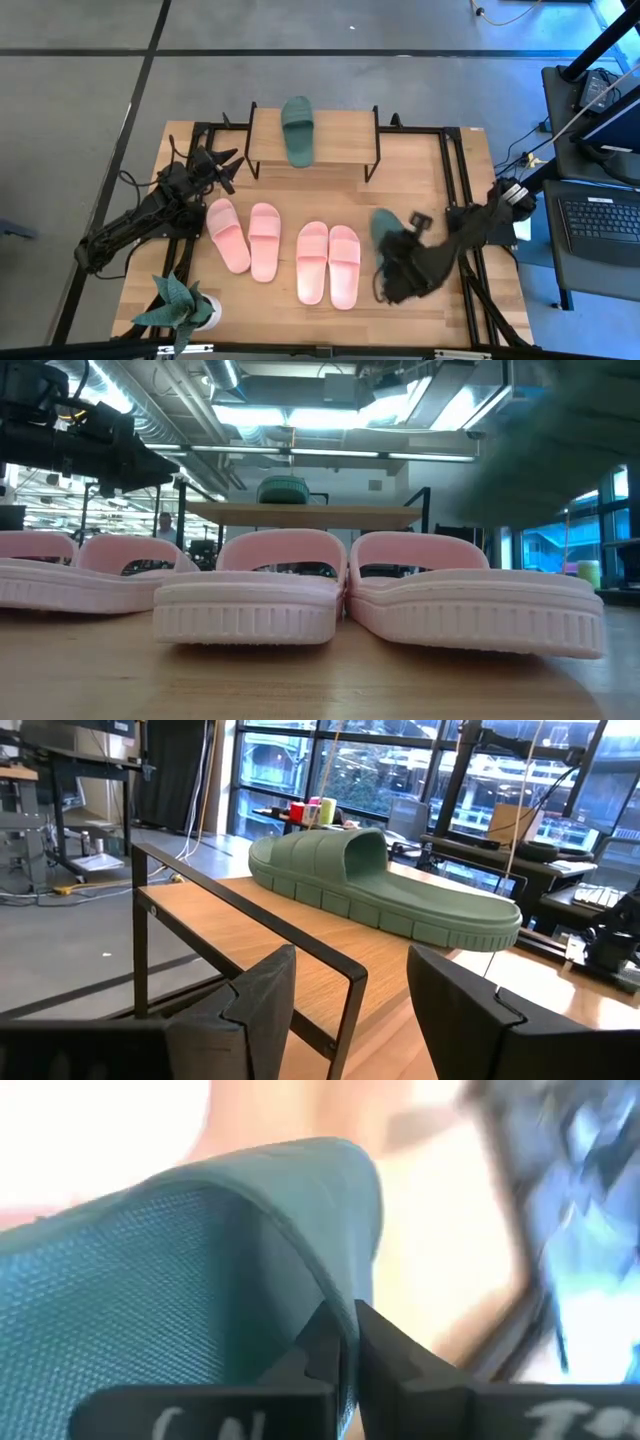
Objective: Pick and place slides into the shelf
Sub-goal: Put the green slipper on the shelf
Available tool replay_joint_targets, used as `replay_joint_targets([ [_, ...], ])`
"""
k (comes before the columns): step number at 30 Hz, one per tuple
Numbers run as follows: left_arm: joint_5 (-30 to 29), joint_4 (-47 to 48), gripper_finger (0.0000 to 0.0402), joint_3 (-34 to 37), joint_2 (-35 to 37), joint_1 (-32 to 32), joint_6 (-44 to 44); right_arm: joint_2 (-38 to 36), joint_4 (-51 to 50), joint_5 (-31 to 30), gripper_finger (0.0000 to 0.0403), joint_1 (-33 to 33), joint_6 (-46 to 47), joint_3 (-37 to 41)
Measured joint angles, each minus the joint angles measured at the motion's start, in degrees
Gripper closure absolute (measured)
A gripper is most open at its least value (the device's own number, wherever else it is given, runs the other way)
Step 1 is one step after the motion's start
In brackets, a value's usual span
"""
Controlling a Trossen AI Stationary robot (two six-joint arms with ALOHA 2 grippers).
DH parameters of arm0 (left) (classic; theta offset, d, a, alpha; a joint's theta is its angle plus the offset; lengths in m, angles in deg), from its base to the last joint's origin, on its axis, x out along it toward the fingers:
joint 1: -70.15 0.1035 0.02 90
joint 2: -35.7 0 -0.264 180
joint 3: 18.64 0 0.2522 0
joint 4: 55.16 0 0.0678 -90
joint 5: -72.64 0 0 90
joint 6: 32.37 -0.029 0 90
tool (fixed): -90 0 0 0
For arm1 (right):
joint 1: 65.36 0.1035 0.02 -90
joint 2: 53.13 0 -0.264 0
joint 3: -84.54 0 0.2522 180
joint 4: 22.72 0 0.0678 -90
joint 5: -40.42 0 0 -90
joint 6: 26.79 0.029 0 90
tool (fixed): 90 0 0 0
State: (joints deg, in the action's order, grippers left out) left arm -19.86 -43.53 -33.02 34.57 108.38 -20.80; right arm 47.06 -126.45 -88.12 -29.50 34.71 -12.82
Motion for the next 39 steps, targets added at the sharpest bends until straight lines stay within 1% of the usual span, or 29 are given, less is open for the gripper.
replay_joint_targets([
  [3, 0.0, 0.0, 0.0216, 0.0, 0.0, 0.0, 0.0, 0.0, 0.1, -11.1, 0.0387, -4.0, -12.2, -7.7],
  [5, 0.0, 0.1, 0.0216, 0.0, 0.0, 0.0, -0.1, 0.0, 0.0, -17.4, 0.0387, -7.4, -19.8, -12.6],
  [8, 0.0, 0.1, 0.0216, 0.0, 0.0, 0.0, -0.1, 0.0, 0.5, -24.6, 0.0387, -14.1, -28.6, -19.0],
  [10, 0.0, 0.1, 0.0216, 0.0, 0.0, 0.0, -0.1, -0.1, 3.2, -27.6, 0.0387, -19.4, -34.5, -22.5],
  [12, 0.0, 0.1, 0.0216, 0.0, 0.0, 0.0, -0.1, -0.1, 9.0, -27.6, 0.0387, -24.7, -42.3, -24.7],
  [14, 0.0, 0.2, 0.0216, 0.0, 0.0, 0.0, -0.1, -0.1, 17.7, -26.4, 0.0387, -29.8, -52.8, -25.2],
  [17, 0.0, 1.4, 0.0216, 0.0, 0.0, 0.0, -0.1, 0.0, 32.6, -21.3, 0.0387, -36.3, -67.3, -24.4],
  [20, 0.2, 1.7, 0.0216, 0.0, 0.0, 0.0, -0.1, 0.8, 41.2, -17.5, 0.0387, -41.4, -75.8, -23.8],
  [24, 0.3, 1.7, 0.0216, 0.0, 0.0, 0.0, -0.1, 2.7, 44.4, -16.8, 0.0387, -46.5, -79.9, -23.8],
  [27, 0.0, 1.7, 0.0216, 0.0, 0.0, 0.0, -0.2, 4.7, 46.2, -16.5, 0.0387, -49.1, -81.4, -23.8],
  [29, 0.0, 1.7, 0.0216, 0.0, 0.0, 0.0, -0.2, 6.4, 47.2, -15.1, 0.0387, -50.6, -82.0, -23.7],
  [33, 0.0, 1.7, 0.0216, 0.0, 0.0, 0.0, -0.2, 10.4, 49.7, -14.1, 0.0388, -52.7, -84.3, -23.7],
  [39, 0.0, 1.7, 0.0216, 0.0, 0.0, 0.0, -0.2, 14.1, 50.1, -14.1, 0.0388, -54.4, -84.2, -23.7],
])
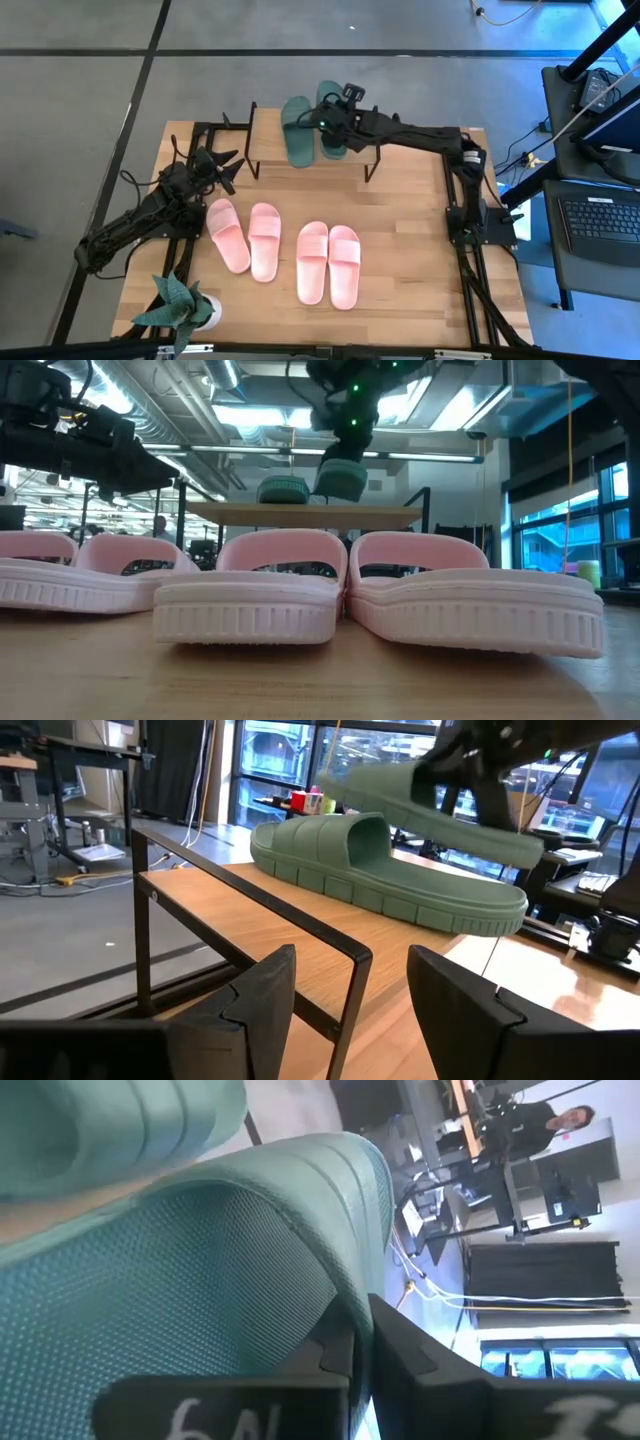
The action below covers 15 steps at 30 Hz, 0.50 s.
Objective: Pick and place slides into the shelf
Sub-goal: Put the green slipper on the shelf
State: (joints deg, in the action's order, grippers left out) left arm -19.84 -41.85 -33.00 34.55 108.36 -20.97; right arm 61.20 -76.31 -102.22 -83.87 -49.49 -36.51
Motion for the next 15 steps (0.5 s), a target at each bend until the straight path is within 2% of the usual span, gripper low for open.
replay_joint_targets([
  [15, 0.0, 0.0, 0.0216, 0.0, 0.0, 0.0, 0.0, 0.8, 1.1, 0.4, 0.0388, -1.0, 4.1, 0.0],
])
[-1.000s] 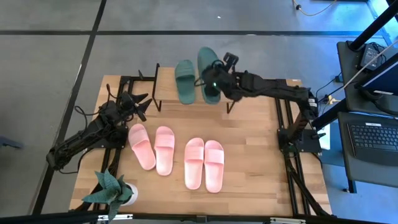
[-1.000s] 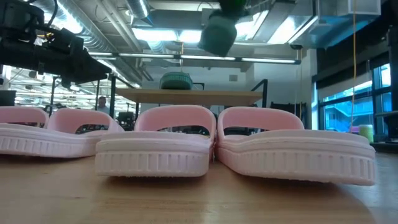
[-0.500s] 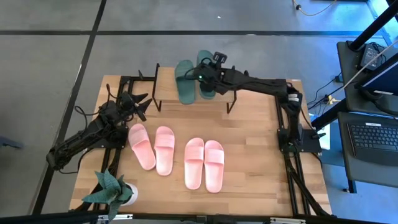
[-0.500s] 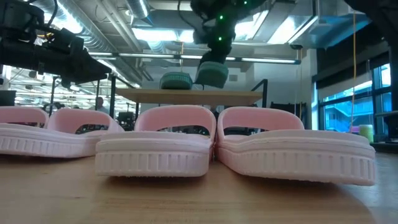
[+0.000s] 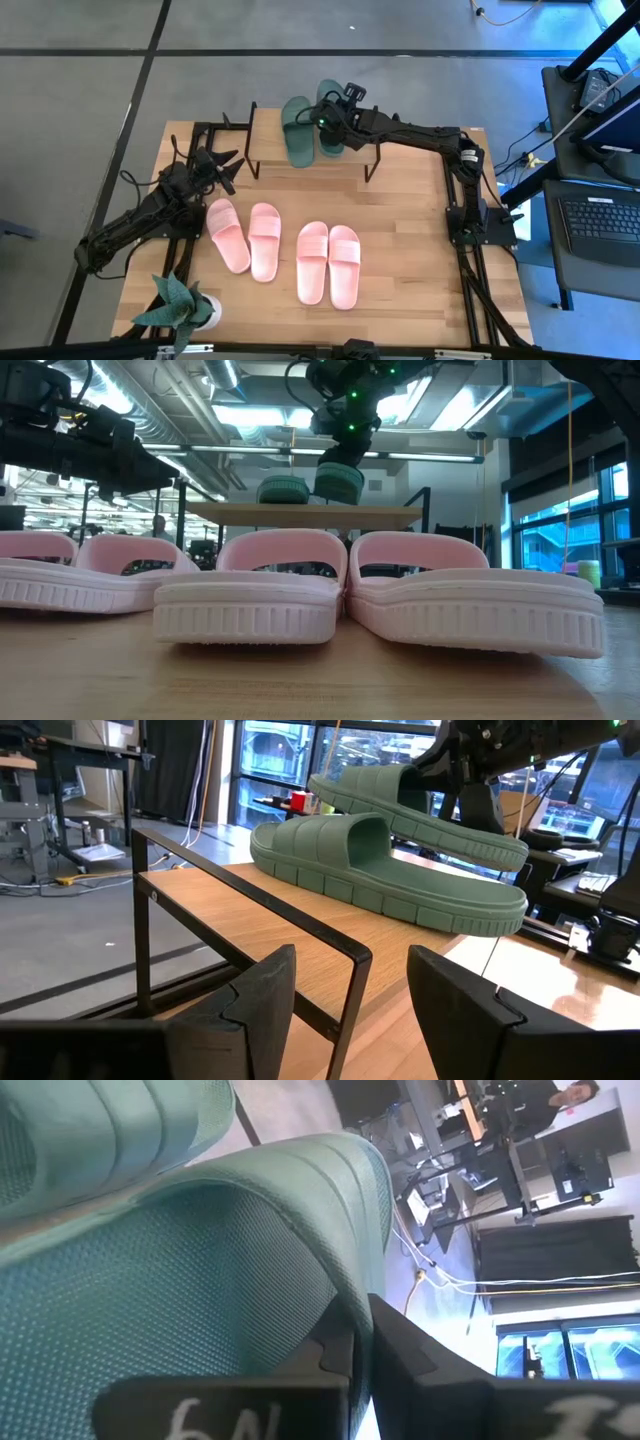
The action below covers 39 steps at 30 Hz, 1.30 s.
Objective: Pick and place slides into the shelf
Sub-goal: Put the green slipper on the shelf
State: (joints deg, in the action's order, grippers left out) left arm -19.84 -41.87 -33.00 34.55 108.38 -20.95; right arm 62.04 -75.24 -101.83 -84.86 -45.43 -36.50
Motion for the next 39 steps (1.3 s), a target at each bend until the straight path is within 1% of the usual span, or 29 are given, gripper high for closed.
replay_joint_targets([
  [6, 0.1, 0.0, 0.0216, 0.0, 0.0, 0.0, 0.0, 0.0, -0.3, 1.5, 0.0388, 0.0, 1.8, 0.0],
  [13, 0.2, 0.0, 0.0216, 0.0, 0.0, 0.0, 0.0, 0.0, -0.6, 1.5, 0.0388, 0.0, 2.1, 0.0],
  [32, 0.2, 0.0, 0.0216, 0.0, 0.0, 0.0, 0.0, 4.2, -1.2, 1.4, 0.0388, -0.2, 2.2, -0.1],
  [37, 0.2, 0.0, 0.0216, 0.0, 0.0, 0.0, 0.0, 4.3, -1.0, 3.3, 0.0388, -0.3, 3.4, -0.1],
  [39, 0.2, 0.0, 0.0216, 0.0, 0.0, 0.0, 0.0, 4.3, -1.1, 3.3, 0.038, -0.3, 3.4, -0.1],
])
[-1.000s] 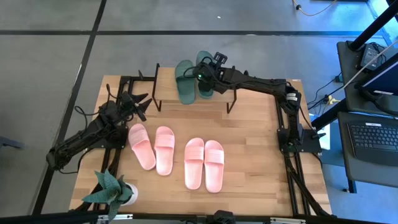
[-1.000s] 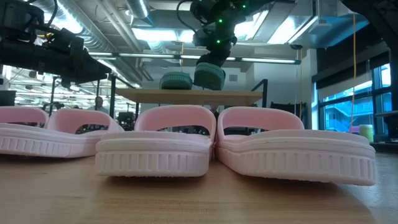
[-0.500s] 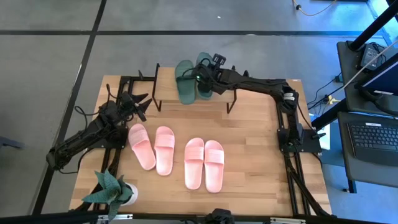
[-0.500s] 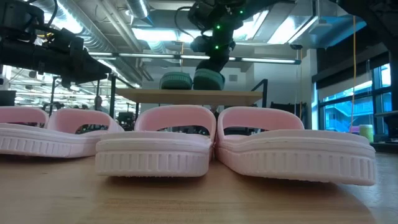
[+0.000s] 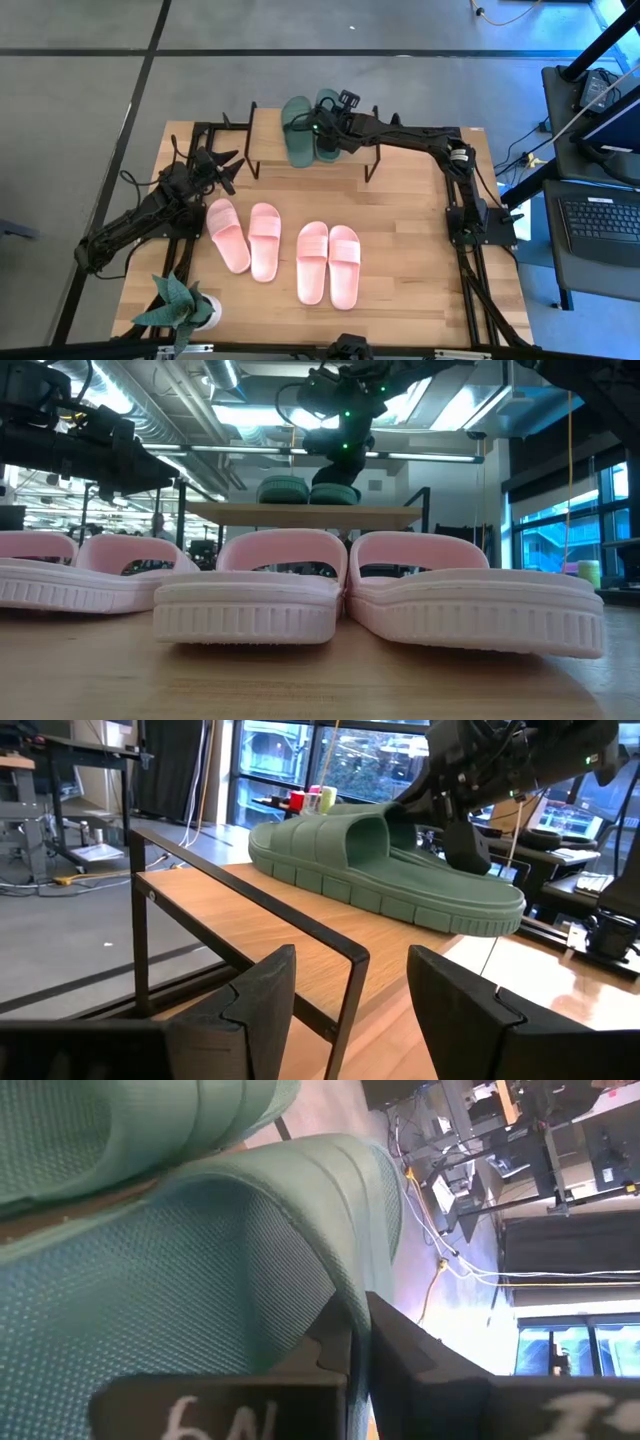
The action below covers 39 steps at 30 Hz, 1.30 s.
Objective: Pick and place slides into the shelf
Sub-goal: Put the green slipper on the shelf, then put the pink slipper under the shelf
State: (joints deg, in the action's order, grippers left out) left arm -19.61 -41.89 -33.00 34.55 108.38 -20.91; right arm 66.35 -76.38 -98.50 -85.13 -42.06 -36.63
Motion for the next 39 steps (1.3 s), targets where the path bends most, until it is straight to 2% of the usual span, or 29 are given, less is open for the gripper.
replay_joint_targets([
  [21, 0.0, 0.0, 0.0216, 0.0, 0.0, 0.0, 0.0, 0.0, -2.0, 0.6, 0.0216, 0.5, -3.2, -1.1],
  [25, 0.0, 0.0, 0.0216, 0.0, 0.0, 0.0, 0.0, -0.1, -3.5, 0.6, 0.0201, 0.6, -3.0, -3.8],
  [31, 0.0, 0.0, 0.0216, 0.0, 0.0, 0.0, 0.0, -0.1, -12.5, 1.4, 0.0197, 1.2, 2.2, -10.6],
  [35, 0.0, 0.0, 0.0216, 0.0, 0.0, 0.0, 0.0, -0.1, -19.5, 4.5, 0.0197, 1.9, 6.5, -15.5],
  [39, 0.0, 0.0, 0.0216, 0.0, 0.0, 0.0, 0.0, -0.3, -22.1, 8.8, 0.0197, 2.1, 8.6, -19.3],
])
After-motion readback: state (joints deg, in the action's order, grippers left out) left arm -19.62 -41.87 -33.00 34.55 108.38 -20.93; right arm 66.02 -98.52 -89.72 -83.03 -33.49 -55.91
